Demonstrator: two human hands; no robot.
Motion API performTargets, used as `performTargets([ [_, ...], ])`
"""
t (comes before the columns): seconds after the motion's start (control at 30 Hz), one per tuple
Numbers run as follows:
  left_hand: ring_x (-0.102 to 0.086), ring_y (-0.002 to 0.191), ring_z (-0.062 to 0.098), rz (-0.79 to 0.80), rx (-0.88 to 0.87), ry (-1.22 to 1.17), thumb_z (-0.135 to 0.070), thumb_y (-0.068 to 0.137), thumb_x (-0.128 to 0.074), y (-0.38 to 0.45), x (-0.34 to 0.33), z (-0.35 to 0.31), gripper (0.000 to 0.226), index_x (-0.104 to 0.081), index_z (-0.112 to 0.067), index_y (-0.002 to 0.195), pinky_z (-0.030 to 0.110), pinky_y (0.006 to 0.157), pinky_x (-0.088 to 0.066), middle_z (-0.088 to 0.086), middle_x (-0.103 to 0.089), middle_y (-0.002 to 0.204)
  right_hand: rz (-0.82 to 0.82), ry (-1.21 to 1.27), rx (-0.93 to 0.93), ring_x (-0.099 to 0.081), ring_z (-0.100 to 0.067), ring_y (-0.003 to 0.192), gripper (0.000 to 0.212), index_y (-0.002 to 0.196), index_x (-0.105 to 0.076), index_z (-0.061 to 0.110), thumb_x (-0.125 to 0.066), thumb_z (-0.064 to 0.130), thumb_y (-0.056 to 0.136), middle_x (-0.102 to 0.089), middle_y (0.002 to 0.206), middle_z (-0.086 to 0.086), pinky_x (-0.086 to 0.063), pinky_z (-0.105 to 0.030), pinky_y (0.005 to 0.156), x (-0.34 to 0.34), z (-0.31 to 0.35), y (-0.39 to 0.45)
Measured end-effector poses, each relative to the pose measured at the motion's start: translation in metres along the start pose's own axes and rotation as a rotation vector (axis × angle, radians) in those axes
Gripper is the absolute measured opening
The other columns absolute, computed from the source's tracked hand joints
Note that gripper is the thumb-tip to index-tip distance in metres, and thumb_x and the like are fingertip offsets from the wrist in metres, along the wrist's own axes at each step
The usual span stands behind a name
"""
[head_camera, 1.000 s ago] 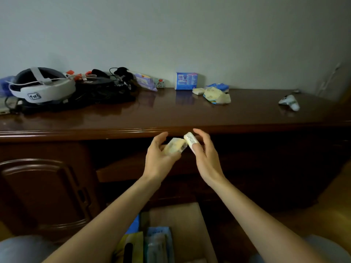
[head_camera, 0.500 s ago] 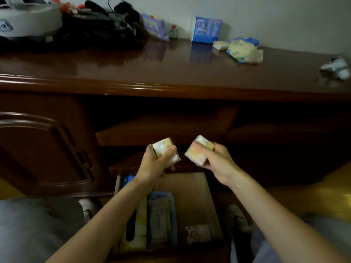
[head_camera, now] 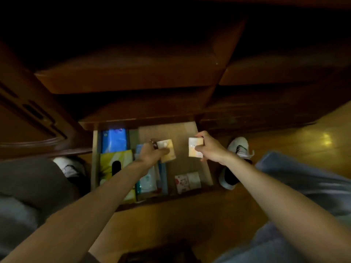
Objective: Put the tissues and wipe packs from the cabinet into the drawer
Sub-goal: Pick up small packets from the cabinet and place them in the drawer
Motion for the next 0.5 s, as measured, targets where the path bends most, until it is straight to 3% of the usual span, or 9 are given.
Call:
performTargets([
  [0.07, -0.066, 0.100, 0.020, -0.014, -0.027, 0.090, -0.011, 0.085, -0.074, 0.016, -0.012, 0.019, 0.030, -0.060, -0.020, 0.110, 0.036, 0.083, -0.057, 0.004, -0.068, 0.108, 0.012, -0.176, 0.074, -0.066, -0.026, 0.103, 0.041, 0.137, -0.045, 0.025, -0.062, 0.021, 0.100, -0.059, 0.130, -0.004, -0.059, -0.033, 0.065, -0.015, -0.009, 0.014],
  [0.13, -0.065, 0.096, 0.017, -0.019, -0.040, 0.198, -0.017, 0.087, -0.071, 0.030, -0.020, 0.034, 0.029, -0.059, -0.024, 0.112, 0.034, 0.079, -0.056, 0.004, -0.066, 0.110, -0.055, -0.511, 0.203, -0.062, -0.023, 0.105, 0.034, 0.129, -0.051, 0.028, -0.062, 0.034, 0.098, -0.066, 0.121, -0.002, -0.051, -0.035, 0.079, -0.028, -0.014, 0.027],
  [0.2, -0.064, 0.101, 0.022, -0.015, -0.058, 0.346, -0.023, 0.090, -0.069, 0.043, -0.026, 0.049, 0.038, -0.058, -0.020, 0.127, 0.036, 0.084, -0.056, 0.005, -0.066, 0.116, -0.190, -0.869, 0.373, -0.054, -0.026, 0.114, 0.030, 0.121, -0.057, 0.027, -0.061, 0.041, 0.095, -0.071, 0.111, -0.002, -0.037, -0.040, 0.090, -0.037, -0.015, 0.040],
  [0.27, -0.065, 0.105, 0.025, -0.027, -0.065, 0.469, -0.025, 0.093, -0.067, 0.053, -0.031, 0.061, 0.042, -0.058, -0.015, 0.132, 0.033, 0.085, -0.053, 0.007, -0.066, 0.120, -0.224, -1.035, 0.430, -0.049, -0.028, 0.122, 0.030, 0.119, -0.060, 0.023, -0.061, 0.041, 0.095, -0.074, 0.108, -0.004, -0.031, -0.044, 0.096, -0.041, -0.012, 0.054],
  [0.37, -0.064, 0.109, 0.029, -0.016, -0.037, 0.508, -0.018, 0.094, -0.065, 0.065, -0.039, 0.072, 0.040, -0.058, -0.008, 0.132, 0.038, 0.091, -0.053, 0.015, -0.065, 0.125, -0.054, -1.194, 0.401, -0.033, -0.031, 0.144, 0.033, 0.125, -0.062, 0.023, -0.061, 0.039, 0.096, -0.073, 0.118, -0.002, -0.010, -0.054, 0.119, -0.045, -0.014, 0.072],
  [0.43, -0.062, 0.112, 0.030, 0.025, -0.053, 0.532, -0.014, 0.093, -0.064, 0.071, -0.046, 0.074, 0.040, -0.059, -0.005, 0.132, 0.032, 0.090, -0.050, 0.017, -0.065, 0.125, 0.033, -1.317, 0.374, -0.017, -0.033, 0.154, 0.031, 0.124, -0.064, 0.027, -0.064, 0.035, 0.094, -0.068, 0.129, 0.001, 0.008, -0.063, 0.121, -0.048, -0.017, 0.078],
  [0.5, -0.062, 0.113, 0.029, 0.055, -0.086, 0.568, -0.013, 0.094, -0.062, 0.076, -0.053, 0.074, 0.036, -0.062, -0.008, 0.129, 0.026, 0.087, -0.045, 0.015, -0.066, 0.125, 0.067, -1.402, 0.328, -0.010, -0.034, 0.156, 0.027, 0.119, -0.067, 0.030, -0.063, 0.034, 0.093, -0.062, 0.138, 0.001, 0.012, -0.066, 0.118, -0.051, -0.020, 0.081],
])
Point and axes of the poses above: each hand's wrist, its own y-axis towards the middle knuckle, its own x-axis out of the back of the hand, z = x × y, the point moved 1 cm from there along y, towards the middle knuckle
